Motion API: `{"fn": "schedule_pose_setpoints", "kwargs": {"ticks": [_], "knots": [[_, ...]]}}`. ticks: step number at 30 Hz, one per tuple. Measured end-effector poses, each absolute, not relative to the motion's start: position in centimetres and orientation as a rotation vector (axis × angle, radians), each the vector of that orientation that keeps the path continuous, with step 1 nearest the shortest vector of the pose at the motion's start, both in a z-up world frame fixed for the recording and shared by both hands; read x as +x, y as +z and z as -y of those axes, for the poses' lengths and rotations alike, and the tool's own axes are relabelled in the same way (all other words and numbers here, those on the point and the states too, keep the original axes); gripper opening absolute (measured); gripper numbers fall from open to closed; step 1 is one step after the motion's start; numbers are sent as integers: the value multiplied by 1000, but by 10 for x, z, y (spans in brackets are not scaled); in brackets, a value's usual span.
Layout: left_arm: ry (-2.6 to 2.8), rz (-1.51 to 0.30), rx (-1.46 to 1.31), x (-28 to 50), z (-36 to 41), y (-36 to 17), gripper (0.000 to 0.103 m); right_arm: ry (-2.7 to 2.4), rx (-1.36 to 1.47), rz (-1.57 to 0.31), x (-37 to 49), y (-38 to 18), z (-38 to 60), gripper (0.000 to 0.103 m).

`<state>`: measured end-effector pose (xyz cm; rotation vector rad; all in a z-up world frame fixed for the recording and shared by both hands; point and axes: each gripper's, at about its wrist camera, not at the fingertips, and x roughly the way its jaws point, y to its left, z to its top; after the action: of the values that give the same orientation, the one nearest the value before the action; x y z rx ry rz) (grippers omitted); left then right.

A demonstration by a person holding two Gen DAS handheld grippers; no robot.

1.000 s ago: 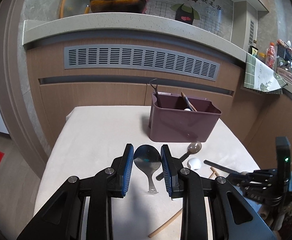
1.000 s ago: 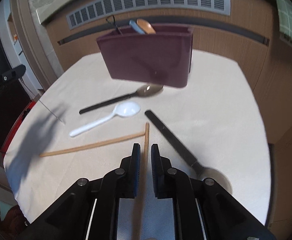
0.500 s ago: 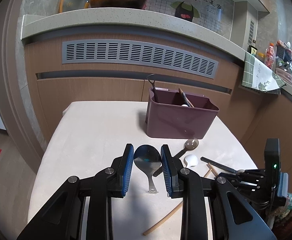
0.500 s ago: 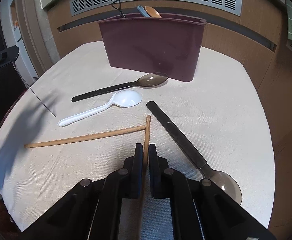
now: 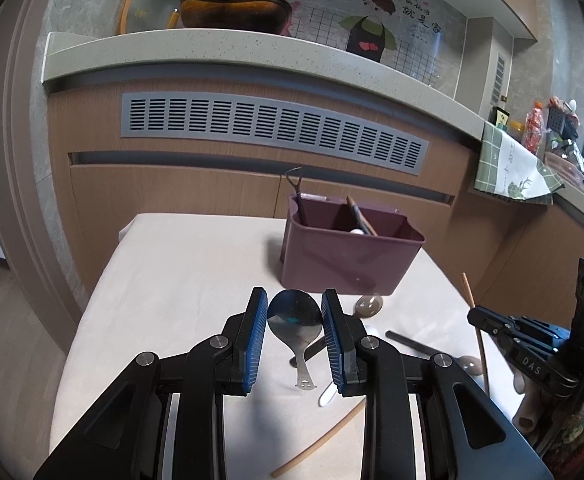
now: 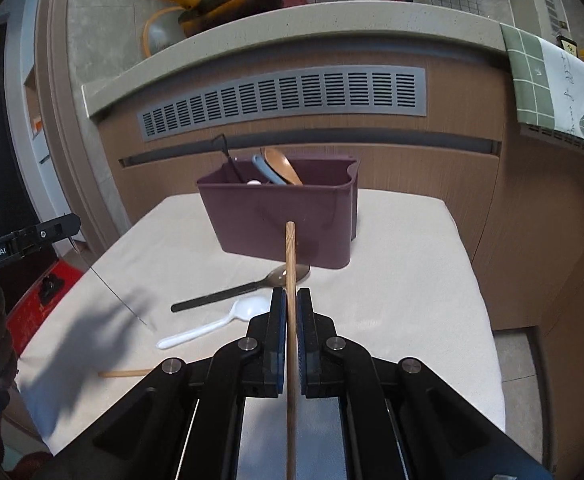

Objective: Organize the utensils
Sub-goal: 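Lift the chopstick with the right gripper while the left lifts the smiley spoon, then lower the chopstick into the maroon caddy with the right gripper while the left drops the spoon in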

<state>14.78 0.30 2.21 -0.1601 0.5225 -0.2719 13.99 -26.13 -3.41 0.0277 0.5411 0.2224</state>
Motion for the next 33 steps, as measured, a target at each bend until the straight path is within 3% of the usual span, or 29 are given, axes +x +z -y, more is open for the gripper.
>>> {"fn": "schedule_pose_setpoints", "kwargs": {"ticks": [7,12,16,20,33], "knots": [[-346,-457,-170,154,6,71,29,226,81,-465,140,-3,262,5],[-399,-308,-152,174,12,157,29,217,24,-218,149,92,253,5],[-421,-266,-167,204,13,187,29,181,14,-57,173,153,252,5],[-420,-267,-144,241,19,180,29,179,39,-57,213,157,252,5],[-455,-460,-204,347,29,98,29,205,58,-174,317,85,240,5]]}}
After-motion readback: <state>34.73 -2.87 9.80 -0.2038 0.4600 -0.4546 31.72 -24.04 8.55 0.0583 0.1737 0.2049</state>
